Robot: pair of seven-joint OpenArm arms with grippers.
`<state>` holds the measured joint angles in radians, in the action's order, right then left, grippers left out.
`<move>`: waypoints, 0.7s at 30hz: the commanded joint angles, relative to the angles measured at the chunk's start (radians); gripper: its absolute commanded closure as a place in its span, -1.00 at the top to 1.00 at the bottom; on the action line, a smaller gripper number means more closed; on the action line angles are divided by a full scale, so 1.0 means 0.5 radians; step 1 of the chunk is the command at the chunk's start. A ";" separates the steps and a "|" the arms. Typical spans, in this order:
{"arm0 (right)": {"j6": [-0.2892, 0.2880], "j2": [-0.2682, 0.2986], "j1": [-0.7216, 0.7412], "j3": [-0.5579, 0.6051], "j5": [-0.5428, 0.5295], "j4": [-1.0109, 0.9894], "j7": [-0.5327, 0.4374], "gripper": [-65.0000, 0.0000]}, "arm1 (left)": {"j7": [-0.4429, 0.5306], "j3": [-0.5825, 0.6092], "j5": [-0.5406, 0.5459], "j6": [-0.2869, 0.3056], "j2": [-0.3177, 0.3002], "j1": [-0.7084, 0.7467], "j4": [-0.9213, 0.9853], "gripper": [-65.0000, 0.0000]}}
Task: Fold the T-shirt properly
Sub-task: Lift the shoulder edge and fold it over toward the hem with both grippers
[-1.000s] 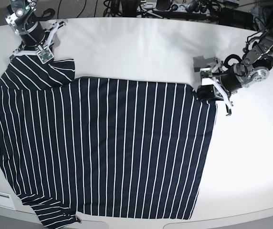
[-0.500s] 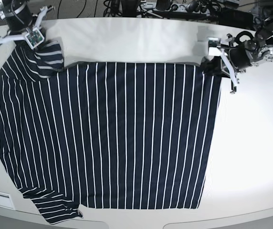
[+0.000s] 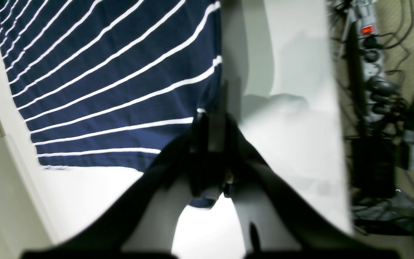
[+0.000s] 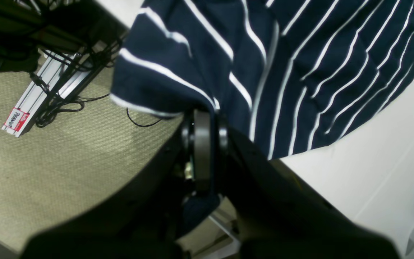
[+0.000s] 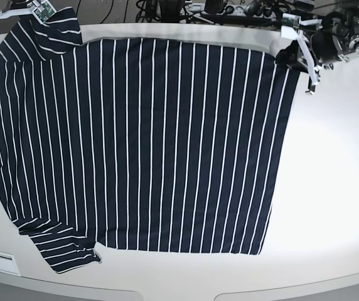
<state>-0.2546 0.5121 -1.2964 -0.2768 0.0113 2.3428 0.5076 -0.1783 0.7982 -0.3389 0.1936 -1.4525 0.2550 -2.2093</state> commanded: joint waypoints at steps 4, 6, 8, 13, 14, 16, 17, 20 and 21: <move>0.017 0.012 -0.025 -0.013 0.036 0.027 0.004 -1.00 | -0.089 -0.011 -0.005 -0.018 -0.056 0.142 -0.082 -1.00; 0.025 0.012 -0.025 -0.013 0.049 0.027 0.004 -1.00 | -0.107 -0.011 -0.056 -0.053 -0.055 0.209 -0.089 -1.00; 0.024 0.012 -0.025 -0.013 0.047 0.027 0.002 -1.00 | -0.123 -0.011 -0.128 -0.117 -0.055 0.275 -0.089 -1.00; 0.090 0.013 -0.025 -0.013 0.117 0.027 -0.076 -1.00 | -0.179 -0.015 -0.337 -0.250 -0.049 0.320 -0.089 -1.00; 0.123 0.013 0.001 -0.013 0.167 0.027 -0.121 -1.00 | -0.202 -0.021 -0.408 -0.340 -0.040 0.314 -0.088 -1.00; 0.164 0.014 0.110 -0.013 0.233 0.027 -0.173 -1.00 | -0.245 -0.049 -0.494 -0.435 0.002 0.268 -0.088 -1.00; 0.165 0.028 0.175 -0.013 0.243 0.027 -0.188 -1.00 | -0.253 -0.069 -0.521 -0.457 0.032 0.232 -0.088 -1.00; 0.141 0.166 0.374 -0.013 0.233 0.027 -0.237 -1.00 | -0.275 -0.135 -0.575 -0.485 0.150 0.124 -0.088 -1.00; 0.141 0.218 0.437 -0.013 0.233 0.027 -0.259 -1.00 | -0.275 -0.155 -0.580 -0.485 0.187 0.090 -0.088 -1.00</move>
<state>-0.2016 0.6117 -1.0714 -0.2756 0.1230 2.3425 0.3954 -0.3149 0.7300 -0.6147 -0.0296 -1.3369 0.3046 -2.2395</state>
